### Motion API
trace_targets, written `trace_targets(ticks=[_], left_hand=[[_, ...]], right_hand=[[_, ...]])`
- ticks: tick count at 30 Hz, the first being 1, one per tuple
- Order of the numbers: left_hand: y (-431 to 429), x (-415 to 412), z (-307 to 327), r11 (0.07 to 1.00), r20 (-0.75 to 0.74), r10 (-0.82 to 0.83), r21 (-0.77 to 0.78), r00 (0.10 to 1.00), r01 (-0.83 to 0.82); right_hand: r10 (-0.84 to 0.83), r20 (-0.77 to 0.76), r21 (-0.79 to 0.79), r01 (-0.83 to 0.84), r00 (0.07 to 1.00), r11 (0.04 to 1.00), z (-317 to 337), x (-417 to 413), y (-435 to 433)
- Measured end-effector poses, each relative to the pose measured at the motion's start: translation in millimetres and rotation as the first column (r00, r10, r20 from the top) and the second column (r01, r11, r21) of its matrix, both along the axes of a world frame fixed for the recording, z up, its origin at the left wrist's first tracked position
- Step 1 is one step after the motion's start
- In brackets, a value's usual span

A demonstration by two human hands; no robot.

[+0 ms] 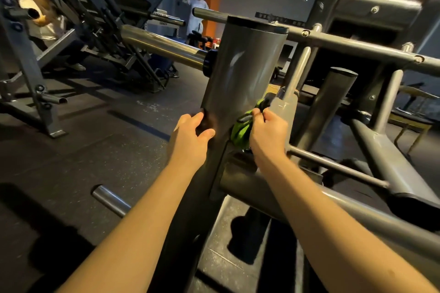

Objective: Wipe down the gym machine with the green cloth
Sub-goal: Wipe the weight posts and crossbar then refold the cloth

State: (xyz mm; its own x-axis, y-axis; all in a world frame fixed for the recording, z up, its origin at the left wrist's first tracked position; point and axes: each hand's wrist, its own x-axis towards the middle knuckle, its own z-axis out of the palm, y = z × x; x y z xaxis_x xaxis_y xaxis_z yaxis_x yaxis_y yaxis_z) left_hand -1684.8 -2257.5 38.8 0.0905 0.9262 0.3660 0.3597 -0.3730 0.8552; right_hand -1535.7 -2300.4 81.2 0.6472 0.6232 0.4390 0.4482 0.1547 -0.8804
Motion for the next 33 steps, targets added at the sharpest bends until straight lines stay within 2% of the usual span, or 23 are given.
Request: trace_targets(ticks=[3, 7, 12, 15, 17, 19, 22, 24, 29, 31, 33], left_hand=[[1.6, -0.4, -1.5, 1.0, 0.002, 0.005, -0.004, 1.0, -0.005], [2.6, -3.2, -1.1, 1.0, -0.004, 0.005, -0.007, 1.0, -0.005], [-0.5, -4.2, 2.5, 1.0, -0.003, 0.017, -0.013, 1.0, -0.017], [-3.8, -4.3, 5.1, 1.0, 0.006, 0.009, -0.013, 1.0, -0.009], [-5.9, -5.0, 5.5, 1.0, 0.011, 0.006, -0.021, 1.0, -0.006], [-6.6, -4.8, 3.3, 0.999, 0.015, -0.004, -0.038, 1.0, 0.005], [-7.1, -7.6, -0.1, 0.999, 0.023, -0.004, -0.046, 1.0, 0.005], [-9.1, -7.8, -1.8, 0.999, 0.027, -0.007, -0.049, 1.0, 0.008], [-8.6, -8.8, -1.4, 0.999, 0.025, 0.005, -0.054, 1.0, -0.003], [-8.4, -9.6, -1.8, 0.997, 0.027, -0.009, -0.071, 1.0, 0.011], [-9.0, -10.1, -2.8, 0.997, 0.026, -0.013, -0.076, 1.0, 0.015]], right_hand=[[0.01, 0.019, -0.046, -0.009, 1.0, 0.999, -27.0, -15.0, -9.2], [0.097, -0.12, -0.021, -0.101, 0.988, 0.995, -44.9, -32.4, -18.1], [0.094, 0.173, -0.088, -0.08, 0.98, 0.993, -35.9, -27.2, -28.9], [0.186, 0.377, -0.168, -0.13, 0.907, 0.977, -26.0, -12.7, -33.2], [0.239, 0.43, -0.222, -0.155, 0.871, 0.963, -18.7, -1.4, -33.6], [0.216, 0.389, -0.216, -0.14, 0.896, 0.966, -14.5, 4.9, -31.8], [0.092, 0.327, -0.113, -0.058, 0.941, 0.992, -22.1, -8.5, -28.9], [0.059, 0.374, -0.067, -0.036, 0.925, 0.997, -30.4, -23.2, -31.1], [0.225, 0.528, -0.144, -0.175, 0.819, 0.974, -25.6, -19.3, -32.1], [0.193, 0.496, -0.135, -0.145, 0.846, 0.98, -19.6, -7.6, -30.9], [0.089, 0.39, -0.094, -0.057, 0.916, 0.994, -14.9, 1.8, -28.9]])
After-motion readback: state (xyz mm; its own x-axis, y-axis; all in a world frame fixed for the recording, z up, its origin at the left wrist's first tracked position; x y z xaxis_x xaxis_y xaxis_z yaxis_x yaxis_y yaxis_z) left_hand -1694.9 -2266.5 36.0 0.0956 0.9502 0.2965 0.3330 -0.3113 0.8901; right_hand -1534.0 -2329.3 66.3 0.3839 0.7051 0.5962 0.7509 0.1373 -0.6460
